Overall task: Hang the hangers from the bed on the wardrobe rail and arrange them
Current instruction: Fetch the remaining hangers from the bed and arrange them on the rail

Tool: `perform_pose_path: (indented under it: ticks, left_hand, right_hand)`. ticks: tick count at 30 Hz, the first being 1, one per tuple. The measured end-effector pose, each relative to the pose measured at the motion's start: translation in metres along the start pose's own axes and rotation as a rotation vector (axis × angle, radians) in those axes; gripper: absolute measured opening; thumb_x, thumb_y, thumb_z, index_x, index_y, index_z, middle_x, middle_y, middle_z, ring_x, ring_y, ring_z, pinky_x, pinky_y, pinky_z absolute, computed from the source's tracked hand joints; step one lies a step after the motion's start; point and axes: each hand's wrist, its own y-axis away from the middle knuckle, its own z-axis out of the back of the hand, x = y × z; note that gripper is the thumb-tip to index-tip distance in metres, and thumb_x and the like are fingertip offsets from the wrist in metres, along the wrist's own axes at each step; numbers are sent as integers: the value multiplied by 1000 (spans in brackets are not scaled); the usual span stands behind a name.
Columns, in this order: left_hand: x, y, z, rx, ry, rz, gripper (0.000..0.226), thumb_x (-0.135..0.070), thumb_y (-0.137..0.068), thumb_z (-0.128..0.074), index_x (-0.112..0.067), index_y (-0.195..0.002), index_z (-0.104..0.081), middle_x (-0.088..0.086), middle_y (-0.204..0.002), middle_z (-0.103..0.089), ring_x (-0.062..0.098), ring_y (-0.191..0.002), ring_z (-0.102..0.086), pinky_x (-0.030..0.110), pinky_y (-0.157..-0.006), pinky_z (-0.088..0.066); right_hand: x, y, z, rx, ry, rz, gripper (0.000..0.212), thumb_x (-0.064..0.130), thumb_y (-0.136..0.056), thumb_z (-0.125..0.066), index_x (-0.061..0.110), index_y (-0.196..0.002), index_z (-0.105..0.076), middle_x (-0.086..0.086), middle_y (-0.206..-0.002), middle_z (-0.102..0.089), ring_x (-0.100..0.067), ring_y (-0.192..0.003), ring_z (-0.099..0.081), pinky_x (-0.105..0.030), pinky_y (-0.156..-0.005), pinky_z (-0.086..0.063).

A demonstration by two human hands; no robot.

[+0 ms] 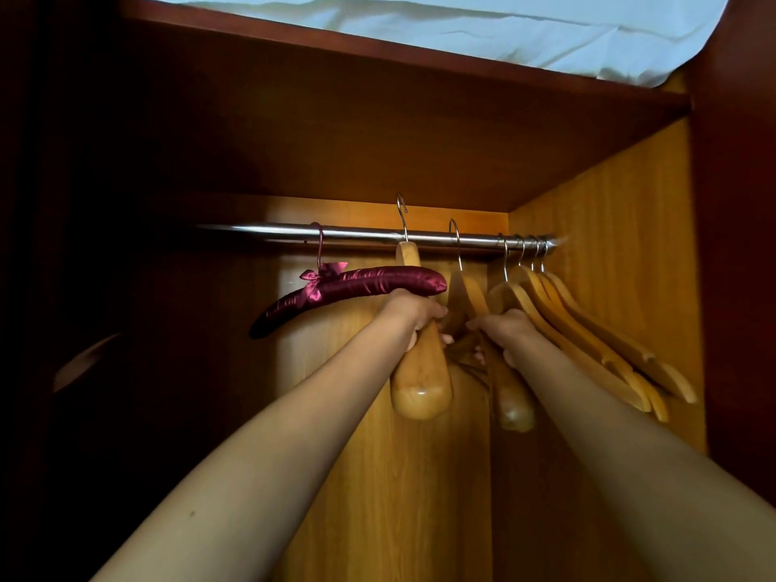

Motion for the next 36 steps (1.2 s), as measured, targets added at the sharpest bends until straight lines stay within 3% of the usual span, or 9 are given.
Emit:
perform_pose_path:
  ticks: [7,12,14,18,20,25,28,32,36]
  left_hand:
    - [2,0,-1,23,-6,21,34,-6,-94,-53,3,-127,-48,15,-92,-60,14,-35,-57,24,-40,-52]
    - [10,-3,-3,15,2,10,35,-4,-93,-55,4,-126,-50,16,-85,-59,12,-32,-56,24,-41,-53]
    - [13,-4,-4,10,4,9,34,-4,-93,-54,4,-125,-50,14,-79,-56,11,-28,-54,24,-40,-53]
    - [17,-3,-9,10,40,12,24,-1,-95,-50,5,-118,-53,12,-66,-55,11,-25,-51,21,-34,-47]
    - [19,-4,-11,-44,43,-23,15,2,-93,-48,1,-106,-57,10,-56,-56,15,-34,-54,24,-38,-48]
    - [26,-15,-12,-156,84,-19,21,-2,-94,-44,-5,-74,-53,12,-68,-51,25,-65,-52,40,-75,-52]
    - [27,-15,-14,-179,40,-14,16,-7,-96,-44,-2,-90,-58,11,-69,-52,23,-62,-51,34,-67,-46]
    - [23,-14,-13,-143,-23,8,31,-7,-100,-36,4,-124,-53,10,-71,-48,18,-62,-46,23,-58,-41]
    - [23,-11,-16,-138,-32,19,28,-6,-101,-33,4,-115,-56,9,-71,-44,20,-68,-47,25,-66,-43]
  right_hand:
    - [2,1,-4,118,55,-15,29,9,-89,-60,-1,-114,-53,-20,-96,-62,-25,-60,-59,-31,-49,-48]
    - [3,7,-2,157,309,60,27,16,-91,-57,0,-113,-59,-20,-107,-65,-30,-90,-66,-39,-84,-55]
    - [5,14,0,126,492,103,23,20,-91,-57,3,-107,-61,-14,-93,-65,-25,-76,-64,-33,-67,-55]
    - [10,28,-4,-326,858,593,25,30,-94,-49,10,-106,-59,-6,-95,-57,-21,-85,-57,-26,-65,-46]
    - [15,35,-10,-302,744,778,21,27,-94,-46,12,-102,-59,-3,-89,-55,-18,-79,-54,-25,-59,-43]
    - [22,42,-24,108,498,442,27,30,-97,-36,12,-107,-53,-7,-95,-57,-21,-65,-58,-22,-36,-43]
    - [22,51,-18,282,331,188,38,38,-99,-33,19,-130,-43,-6,-79,-55,-21,-60,-57,-19,-30,-42]
    - [19,60,-14,415,262,127,41,44,-100,-26,30,-138,-33,-4,-81,-54,-19,-64,-59,-23,-34,-48]
    - [17,61,-14,418,258,129,41,43,-101,-23,33,-140,-29,-2,-82,-54,-18,-65,-59,-23,-36,-49]
